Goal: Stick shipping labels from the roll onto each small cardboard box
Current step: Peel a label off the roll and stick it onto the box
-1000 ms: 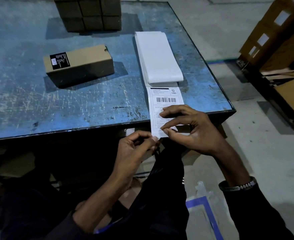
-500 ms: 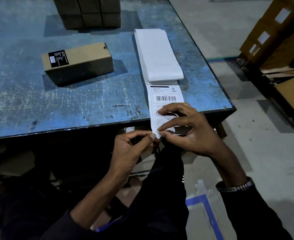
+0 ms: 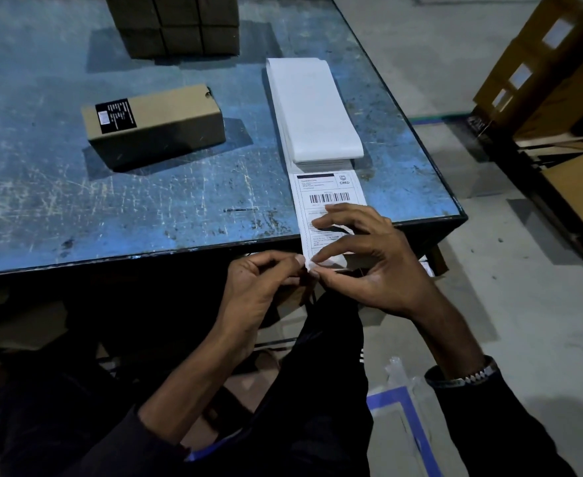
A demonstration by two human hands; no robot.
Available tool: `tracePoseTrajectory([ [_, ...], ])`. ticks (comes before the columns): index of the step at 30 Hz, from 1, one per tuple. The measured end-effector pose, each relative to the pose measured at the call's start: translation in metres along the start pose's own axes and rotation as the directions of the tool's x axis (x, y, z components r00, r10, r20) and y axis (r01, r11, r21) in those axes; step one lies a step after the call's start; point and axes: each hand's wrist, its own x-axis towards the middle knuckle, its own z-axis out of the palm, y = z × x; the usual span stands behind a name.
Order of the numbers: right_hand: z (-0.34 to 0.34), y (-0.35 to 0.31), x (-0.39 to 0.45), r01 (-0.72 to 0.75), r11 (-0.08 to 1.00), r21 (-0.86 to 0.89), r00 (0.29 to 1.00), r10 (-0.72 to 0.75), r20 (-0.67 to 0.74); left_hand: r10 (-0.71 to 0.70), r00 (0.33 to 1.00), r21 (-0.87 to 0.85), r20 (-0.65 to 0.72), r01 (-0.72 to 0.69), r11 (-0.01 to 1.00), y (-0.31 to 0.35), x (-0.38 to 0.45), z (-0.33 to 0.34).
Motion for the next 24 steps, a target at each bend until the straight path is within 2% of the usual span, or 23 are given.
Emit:
tracePoseTrajectory([
  [8, 0.001, -0.005, -0.012, -0.012, 0.998, -0.069, 0.999, 0.009, -0.049, -0.012, 1.000, -0.007, 0.000, 0.012, 1.000, -0.001, 0.000, 0.008],
  [14, 0.008, -0.015, -0.017, -0.073, 0.985, -0.157, 0.973, 0.035, -0.228, 0.027, 0.999, -0.041, 0.042, -0.025, 0.999, 0.000, 0.001, 0.010],
  [19, 0.005, -0.026, -0.019, -0.134, 0.977, -0.163, 0.977, 0.103, -0.186, 0.019, 0.996, -0.037, 0.082, -0.016, 0.999, -0.001, 0.002, 0.009],
  [24, -0.002, -0.038, -0.019, -0.216, 0.966, -0.143, 0.970, 0.194, -0.149, 0.021, 0.987, 0.039, 0.158, -0.027, 0.999, 0.002, 0.007, 0.006],
])
